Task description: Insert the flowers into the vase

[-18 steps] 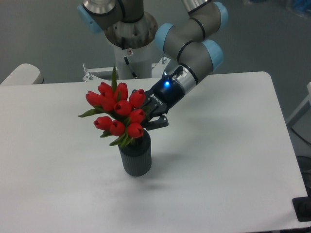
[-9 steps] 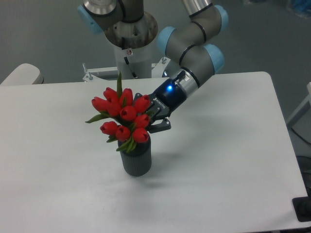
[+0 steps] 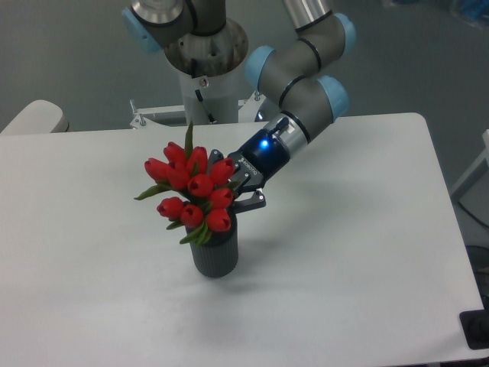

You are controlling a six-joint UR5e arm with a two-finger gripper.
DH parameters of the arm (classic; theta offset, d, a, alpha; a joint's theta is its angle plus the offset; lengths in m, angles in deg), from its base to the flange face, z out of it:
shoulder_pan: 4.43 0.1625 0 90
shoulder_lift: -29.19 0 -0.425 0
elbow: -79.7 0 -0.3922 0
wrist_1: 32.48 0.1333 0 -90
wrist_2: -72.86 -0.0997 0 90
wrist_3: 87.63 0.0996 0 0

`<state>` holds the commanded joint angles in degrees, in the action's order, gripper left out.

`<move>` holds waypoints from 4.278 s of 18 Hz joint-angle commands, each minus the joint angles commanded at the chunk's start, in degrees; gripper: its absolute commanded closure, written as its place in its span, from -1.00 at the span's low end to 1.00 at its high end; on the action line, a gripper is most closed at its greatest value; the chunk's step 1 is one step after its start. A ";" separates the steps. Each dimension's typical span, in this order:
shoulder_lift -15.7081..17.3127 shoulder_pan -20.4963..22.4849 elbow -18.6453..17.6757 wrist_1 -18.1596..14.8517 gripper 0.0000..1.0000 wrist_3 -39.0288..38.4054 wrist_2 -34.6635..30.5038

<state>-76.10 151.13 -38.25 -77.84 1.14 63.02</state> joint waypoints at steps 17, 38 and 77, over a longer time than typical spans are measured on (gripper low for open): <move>0.52 1.05 0.53 -0.09 -1.00 -0.79 -0.53; 0.19 5.01 19.04 -0.79 -1.00 -7.01 -27.22; -14.59 -4.39 56.34 -14.59 -1.00 4.48 -72.07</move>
<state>-90.69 146.74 18.09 -92.43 5.62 -9.05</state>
